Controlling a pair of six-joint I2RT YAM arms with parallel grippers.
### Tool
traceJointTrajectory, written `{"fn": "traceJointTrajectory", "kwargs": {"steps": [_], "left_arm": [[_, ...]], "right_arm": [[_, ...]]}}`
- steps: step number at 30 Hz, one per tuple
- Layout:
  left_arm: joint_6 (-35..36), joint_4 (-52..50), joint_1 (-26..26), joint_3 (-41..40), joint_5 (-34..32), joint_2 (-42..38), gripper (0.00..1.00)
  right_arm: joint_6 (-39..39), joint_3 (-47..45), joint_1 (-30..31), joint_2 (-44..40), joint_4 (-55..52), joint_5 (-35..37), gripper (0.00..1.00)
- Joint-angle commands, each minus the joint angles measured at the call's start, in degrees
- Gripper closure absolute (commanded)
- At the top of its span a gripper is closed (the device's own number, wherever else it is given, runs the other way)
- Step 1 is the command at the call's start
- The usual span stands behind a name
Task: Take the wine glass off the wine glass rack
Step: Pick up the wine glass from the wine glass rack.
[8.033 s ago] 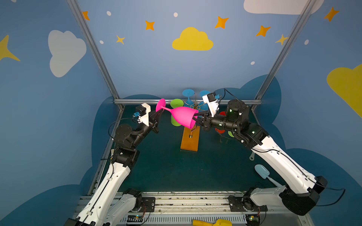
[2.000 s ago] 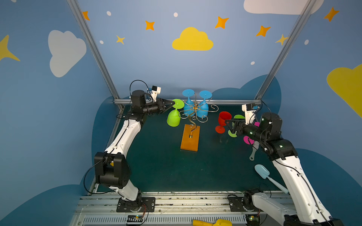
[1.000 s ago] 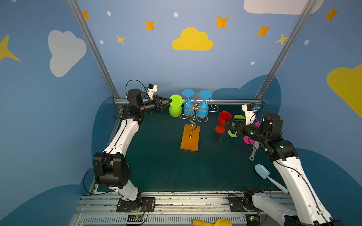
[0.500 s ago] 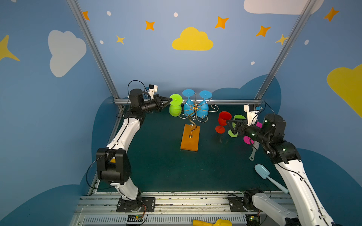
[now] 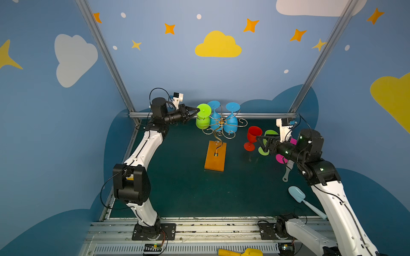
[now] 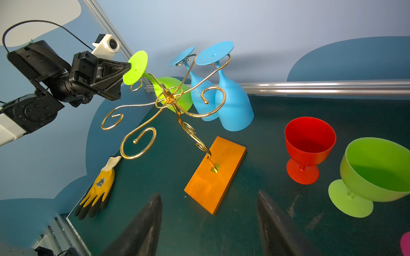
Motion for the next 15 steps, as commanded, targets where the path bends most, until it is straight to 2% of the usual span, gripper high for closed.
{"fn": "traceJointTrajectory", "kwargs": {"steps": [1, 15], "left_arm": [[0.7, 0.7, -0.2, 0.1, 2.2, -0.6, 0.97], [4.8, -4.2, 0.1, -3.8, 4.1, -5.6, 0.97]], "right_arm": [[0.0, 1.2, 0.3, -0.8, 0.3, 0.6, 0.33], [0.2, 0.9, 0.3, -1.1, 0.1, 0.4, 0.33]]}}
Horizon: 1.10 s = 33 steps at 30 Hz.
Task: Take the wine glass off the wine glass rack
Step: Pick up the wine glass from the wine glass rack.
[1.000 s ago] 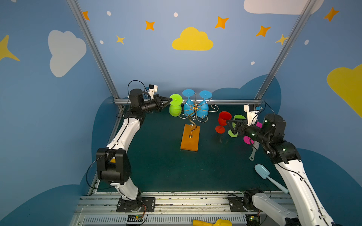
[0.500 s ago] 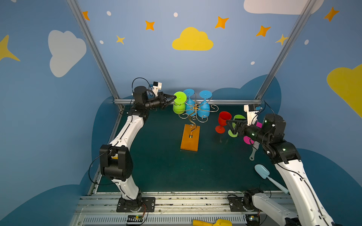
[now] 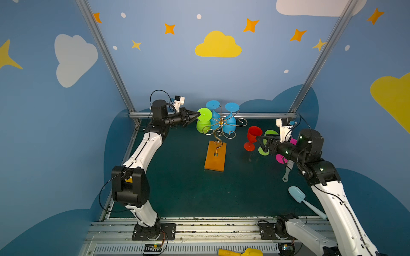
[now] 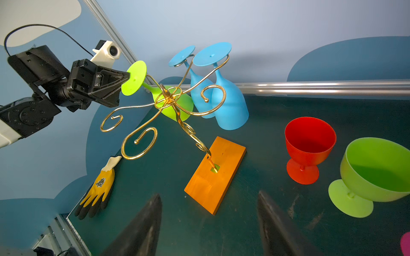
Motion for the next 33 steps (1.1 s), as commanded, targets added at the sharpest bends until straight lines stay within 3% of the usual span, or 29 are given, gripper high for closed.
{"fn": "traceJointTrajectory", "kwargs": {"steps": [1, 21, 33], "left_arm": [[1.7, -0.8, 0.1, -0.9, 2.2, -3.1, 0.97], [2.7, -2.3, 2.6, -6.8, 4.7, -9.1, 0.97], [1.7, -2.5, 9.9, -14.2, 5.5, -17.9, 0.97]], "right_arm": [[0.2, 0.8, 0.3, -1.2, 0.0, 0.4, 0.33], [0.4, 0.3, 0.3, -1.7, 0.1, 0.4, 0.33], [-0.3, 0.9, 0.4, -0.4, 0.1, 0.2, 0.33]]}}
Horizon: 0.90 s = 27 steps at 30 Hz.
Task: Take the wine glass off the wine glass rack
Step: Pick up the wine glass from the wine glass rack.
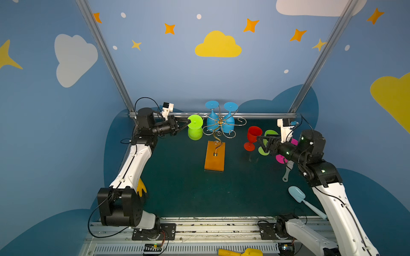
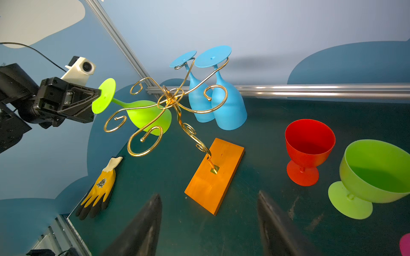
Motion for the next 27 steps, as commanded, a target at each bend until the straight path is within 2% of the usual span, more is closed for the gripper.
{"fn": "traceJointTrajectory", "kwargs": {"steps": [1, 7, 12, 20, 27], "left_arm": [[0.1, 0.4, 3.0, -1.3, 1.4, -3.6, 0.97], [-5.6, 5.4, 10.9, -3.5, 3.0, -8.3, 0.97], [-10.3, 9.7, 14.1, -0.9, 4.0, -10.5, 0.97], [-18.5, 16.8, 13.9, 4.7, 3.3, -11.3, 0.97], [-19.4, 16.4, 8.2, 10.2, 2.8, -10.7, 0.97]], "right_arm": [[-0.5, 1.0, 0.3, 0.5, 0.1, 0.2, 0.33], [-1.3, 2.1, 0.4, 1.7, 0.1, -0.6, 0.33], [-2.6, 4.7, 1.4, 3.3, 0.8, -2.0, 0.33], [-7.2, 8.8, 7.3, 6.2, 4.1, -2.0, 0.31], [-13.1, 13.0, 14.1, 9.3, 6.0, -0.6, 0.29]]}}
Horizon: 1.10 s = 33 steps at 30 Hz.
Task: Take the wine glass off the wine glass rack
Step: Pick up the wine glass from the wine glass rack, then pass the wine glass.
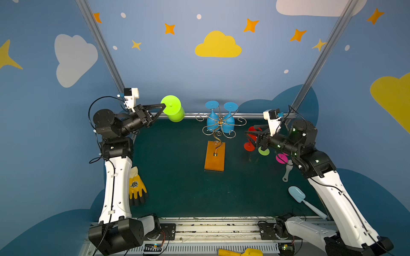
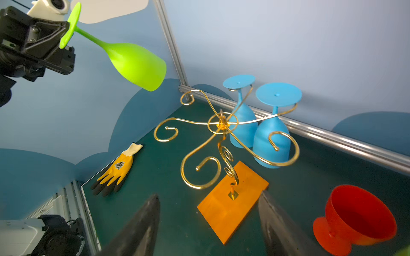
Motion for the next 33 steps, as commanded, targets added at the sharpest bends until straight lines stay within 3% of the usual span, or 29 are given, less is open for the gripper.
{"fn": "traceJointTrajectory", "kwargs": {"steps": [1, 6, 14, 23, 33], "left_arm": [[-1.0, 1.9, -3.1, 3.0, 0.0, 0.0, 0.97], [-2.4, 2.0, -8.4, 5.4, -0.3, 1.7, 0.97], [-5.5, 3.3, -14.3, 7.8, 0.5, 4.8, 0.97], [-7.8, 5.7, -18.7, 8.2, 1.1, 7.2, 0.97], [-8.9, 6.0, -21.8, 10.1, 1.8, 9.3, 0.97]], "right_arm": [[-4.6, 2.7, 2.8, 1.2, 3.0, 0.8, 0.28], [-8.2, 4.7, 6.5, 3.6, 5.0, 0.2, 0.19], [-15.3, 5.1, 11.0, 6.0, 11.5, -1.5, 0.17], [-19.5, 4.6, 11.8, 9.5, 21.7, -4.9, 0.16], [-21.0, 9.7, 12.5, 16.7, 23.2, -5.2, 0.15]]}}
